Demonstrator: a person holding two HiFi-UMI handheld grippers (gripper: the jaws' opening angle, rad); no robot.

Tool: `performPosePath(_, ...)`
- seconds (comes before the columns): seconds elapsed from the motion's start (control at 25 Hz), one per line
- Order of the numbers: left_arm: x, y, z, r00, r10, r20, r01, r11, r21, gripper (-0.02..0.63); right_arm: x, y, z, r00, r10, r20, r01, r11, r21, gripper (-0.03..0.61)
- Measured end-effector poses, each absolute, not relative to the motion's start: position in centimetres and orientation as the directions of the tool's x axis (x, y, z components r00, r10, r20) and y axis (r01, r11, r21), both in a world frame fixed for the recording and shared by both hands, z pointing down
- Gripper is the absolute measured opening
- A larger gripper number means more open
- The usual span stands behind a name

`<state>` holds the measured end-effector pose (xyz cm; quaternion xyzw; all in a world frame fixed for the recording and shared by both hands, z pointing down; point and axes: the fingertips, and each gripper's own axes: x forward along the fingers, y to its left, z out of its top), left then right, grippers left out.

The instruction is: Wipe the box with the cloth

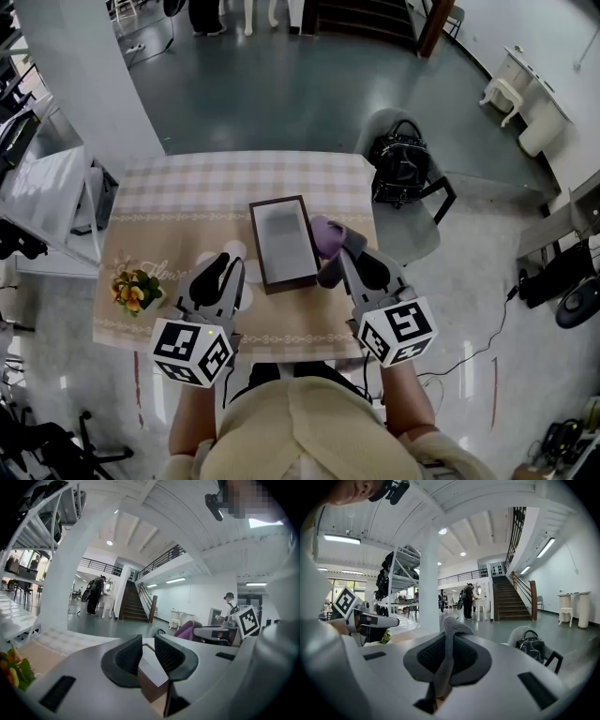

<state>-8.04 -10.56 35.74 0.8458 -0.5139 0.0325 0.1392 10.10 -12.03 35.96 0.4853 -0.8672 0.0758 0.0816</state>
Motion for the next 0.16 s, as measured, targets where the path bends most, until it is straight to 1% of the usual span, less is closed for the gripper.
performPosePath(0.16,-8.03,-10.75,35.7,0.473,-0.859,0.194,-0.876,-0.436,0.205,0.092,10.06,-12.11,35.85,-0.509,-0.835,0.21,-0.857,0.514,-0.035,0.037)
